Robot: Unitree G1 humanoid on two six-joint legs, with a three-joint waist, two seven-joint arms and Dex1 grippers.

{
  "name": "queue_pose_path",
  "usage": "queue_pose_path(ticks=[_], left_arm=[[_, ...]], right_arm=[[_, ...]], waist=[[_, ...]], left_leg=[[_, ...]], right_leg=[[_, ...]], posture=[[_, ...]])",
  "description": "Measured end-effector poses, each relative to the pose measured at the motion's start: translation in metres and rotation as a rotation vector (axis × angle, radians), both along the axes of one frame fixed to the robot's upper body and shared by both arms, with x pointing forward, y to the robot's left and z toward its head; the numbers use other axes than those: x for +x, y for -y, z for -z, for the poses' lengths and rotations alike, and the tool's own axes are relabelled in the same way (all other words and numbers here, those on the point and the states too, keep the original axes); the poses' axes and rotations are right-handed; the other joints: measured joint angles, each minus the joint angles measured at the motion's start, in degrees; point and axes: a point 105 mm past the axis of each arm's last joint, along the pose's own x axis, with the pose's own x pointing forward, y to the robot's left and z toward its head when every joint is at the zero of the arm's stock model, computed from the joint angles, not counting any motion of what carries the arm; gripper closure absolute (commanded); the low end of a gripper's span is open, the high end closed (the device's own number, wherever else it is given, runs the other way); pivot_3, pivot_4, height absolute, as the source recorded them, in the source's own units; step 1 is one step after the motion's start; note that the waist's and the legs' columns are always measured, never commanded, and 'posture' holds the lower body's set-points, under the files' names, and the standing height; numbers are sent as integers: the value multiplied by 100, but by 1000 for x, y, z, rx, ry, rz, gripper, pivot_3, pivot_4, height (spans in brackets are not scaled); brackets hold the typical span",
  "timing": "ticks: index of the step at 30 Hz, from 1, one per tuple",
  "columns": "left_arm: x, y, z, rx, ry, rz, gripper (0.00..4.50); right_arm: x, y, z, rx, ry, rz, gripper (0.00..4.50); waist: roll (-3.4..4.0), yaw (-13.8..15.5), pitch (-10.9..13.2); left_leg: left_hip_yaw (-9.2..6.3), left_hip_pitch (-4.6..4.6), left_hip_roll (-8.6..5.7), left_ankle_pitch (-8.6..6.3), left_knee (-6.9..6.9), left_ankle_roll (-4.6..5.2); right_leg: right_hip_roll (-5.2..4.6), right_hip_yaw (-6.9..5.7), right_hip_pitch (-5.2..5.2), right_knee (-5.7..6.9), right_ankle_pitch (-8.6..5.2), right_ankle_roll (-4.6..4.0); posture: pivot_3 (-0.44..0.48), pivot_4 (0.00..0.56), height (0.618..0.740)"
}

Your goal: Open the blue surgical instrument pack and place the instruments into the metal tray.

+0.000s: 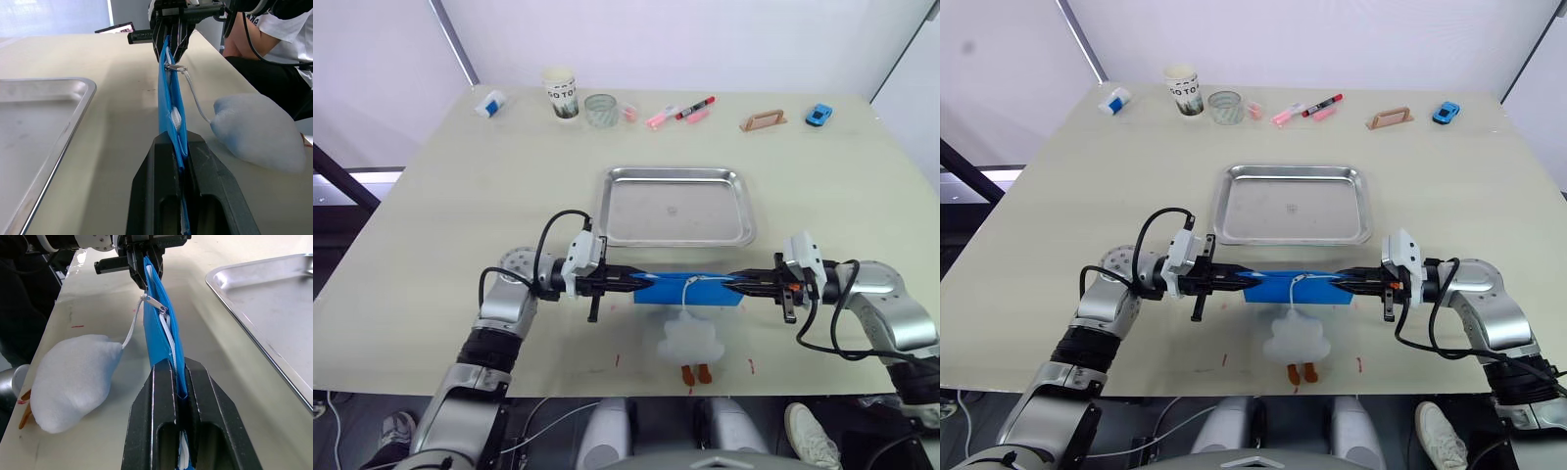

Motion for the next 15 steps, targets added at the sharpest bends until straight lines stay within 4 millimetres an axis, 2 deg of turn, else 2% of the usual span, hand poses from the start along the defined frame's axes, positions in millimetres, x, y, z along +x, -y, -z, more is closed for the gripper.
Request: queue_pose_path(ticks=[3,6,8,11,12,13,15], left_arm=[[-1,-1,1,-11,-24,-4,4500],[-1,-4,1,-39,-95,-18,3394],[0,-12,1,-37,-141,-48,2468],[3,-20,-11,-68,-159,-102,1097],[3,-25,-25,-87,-159,-127,883],[3,-26,-28,-97,-156,-132,443],[-4,-30,-32,-106,-212,-146,59]], right_arm=[[1,-1,-1,1,2,-8,4477],[2,-1,0,2,3,-9,4500],[3,0,0,3,4,-6,4500],[6,1,0,-2,10,-2,4500],[8,1,-1,-7,13,-2,4500],[8,1,-1,-9,13,-3,4500],[9,1,-2,-10,16,-10,4500]], waist=[[0,-8,0],[0,-13,0],[1,-10,1],[0,-4,2],[1,5,2],[1,8,2],[-6,-15,9]], left_leg=[[0,1,1,0,0,0],[0,1,2,0,0,0],[0,1,2,0,0,0],[0,0,2,0,0,0],[0,0,2,0,0,0],[1,0,2,0,1,0],[1,-1,4,0,1,0]], right_leg=[[1,1,0,1,0,0],[2,1,0,2,0,0],[2,1,-1,2,0,0],[-1,1,-1,2,0,0],[-1,0,0,2,0,0],[-2,0,-1,2,0,0],[-2,3,-2,3,0,0]], posture=[[0,150,740],[0,150,740],[0,150,740],[0,150,740],[0,150,740],[0,150,740],[0,150,740]])
